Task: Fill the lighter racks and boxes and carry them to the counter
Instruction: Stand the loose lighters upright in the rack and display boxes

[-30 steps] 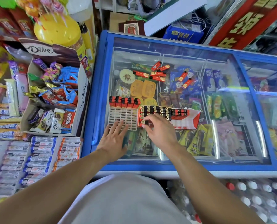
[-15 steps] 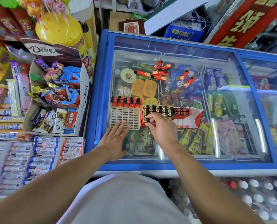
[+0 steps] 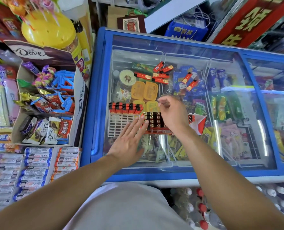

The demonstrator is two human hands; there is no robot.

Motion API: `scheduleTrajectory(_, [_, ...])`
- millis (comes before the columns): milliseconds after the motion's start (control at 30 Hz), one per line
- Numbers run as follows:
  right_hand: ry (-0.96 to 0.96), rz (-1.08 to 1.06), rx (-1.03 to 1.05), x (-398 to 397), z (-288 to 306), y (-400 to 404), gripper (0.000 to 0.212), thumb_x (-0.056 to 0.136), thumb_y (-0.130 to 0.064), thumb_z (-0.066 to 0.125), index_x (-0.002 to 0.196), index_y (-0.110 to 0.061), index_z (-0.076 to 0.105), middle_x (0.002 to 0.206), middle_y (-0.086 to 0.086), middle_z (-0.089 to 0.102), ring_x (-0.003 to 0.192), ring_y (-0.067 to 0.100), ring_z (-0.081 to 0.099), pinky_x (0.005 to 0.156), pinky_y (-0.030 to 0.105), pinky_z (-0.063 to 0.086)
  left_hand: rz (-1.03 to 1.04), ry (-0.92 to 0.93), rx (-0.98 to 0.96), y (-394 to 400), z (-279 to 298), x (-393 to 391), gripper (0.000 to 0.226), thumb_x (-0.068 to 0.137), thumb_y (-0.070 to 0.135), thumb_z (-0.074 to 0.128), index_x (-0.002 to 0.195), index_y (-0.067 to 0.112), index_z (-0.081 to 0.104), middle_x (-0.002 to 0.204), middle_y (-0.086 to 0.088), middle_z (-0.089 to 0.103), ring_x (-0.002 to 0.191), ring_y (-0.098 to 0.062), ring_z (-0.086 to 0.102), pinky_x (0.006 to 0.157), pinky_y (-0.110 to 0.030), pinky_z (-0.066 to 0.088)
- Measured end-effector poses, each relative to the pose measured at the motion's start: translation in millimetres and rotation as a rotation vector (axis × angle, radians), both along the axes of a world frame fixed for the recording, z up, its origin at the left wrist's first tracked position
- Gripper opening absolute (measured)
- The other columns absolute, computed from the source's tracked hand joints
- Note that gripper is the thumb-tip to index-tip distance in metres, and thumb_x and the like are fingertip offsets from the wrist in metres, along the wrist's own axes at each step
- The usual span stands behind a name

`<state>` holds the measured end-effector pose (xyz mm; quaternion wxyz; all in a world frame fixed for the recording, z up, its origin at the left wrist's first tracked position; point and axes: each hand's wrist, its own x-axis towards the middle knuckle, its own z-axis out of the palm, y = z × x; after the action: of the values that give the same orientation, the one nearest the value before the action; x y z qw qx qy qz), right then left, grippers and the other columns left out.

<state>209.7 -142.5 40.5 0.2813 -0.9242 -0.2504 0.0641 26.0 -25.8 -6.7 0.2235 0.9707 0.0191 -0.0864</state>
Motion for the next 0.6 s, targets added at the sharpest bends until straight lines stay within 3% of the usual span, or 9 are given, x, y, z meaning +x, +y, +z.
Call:
scheduleTrajectory(167, [0.115, 0.021, -0.131, 71, -17, 36, 0.031, 0.098, -0.022, 0.061, 0.128, -0.028, 0.064, 0.128, -0.005, 0.067, 0.103, 0.014, 0.067, 0.090, 0.041, 0.056, -0.067, 0.084, 0.117, -2, 4, 26, 0.096, 0.101, 0.049, 0.041, 0.154, 0.014, -0.032, 0.158, -0.002, -0.044, 0.144, -0.015, -0.043, 0.125, -0.042, -0.014])
scheduleTrajectory(300, [0.132, 0.052, -0.264, 111, -31, 57, 0.040, 0.100, -0.021, 0.057, 0.140, -0.025, 0.056, 0.146, 0.003, 0.054, 0.117, 0.024, 0.062, 0.102, 0.042, 0.049, -0.106, 0.085, 0.173, 4, -2, 25, 0.093, 0.103, 0.047, 0.037, 0.151, 0.011, -0.035, 0.158, -0.006, -0.045, 0.145, -0.020, -0.042, 0.125, -0.044, -0.013])
scheduleTrajectory(433, [0.075, 0.100, -0.389, 132, -47, 69, 0.040, 0.099, -0.025, 0.062, 0.138, -0.022, 0.057, 0.141, 0.006, 0.057, 0.122, 0.026, 0.059, 0.104, 0.042, 0.048, -0.099, 0.040, 0.189, 3, -8, 24, 0.099, 0.099, 0.045, 0.045, 0.155, 0.008, -0.028, 0.163, -0.009, -0.036, 0.150, -0.024, -0.033, 0.126, -0.044, -0.008])
scheduleTrajectory(600, [0.002, 0.085, -0.439, 140, -53, 74, 0.024, 0.096, -0.023, 0.067, 0.119, -0.017, 0.066, 0.117, 0.007, 0.062, 0.103, 0.025, 0.063, 0.089, 0.041, 0.053, -0.082, 0.042, 0.217, -2, -9, 24, 0.108, 0.094, 0.048, 0.055, 0.157, 0.005, -0.022, 0.165, -0.012, -0.029, 0.153, -0.027, -0.026, 0.126, -0.045, -0.004])
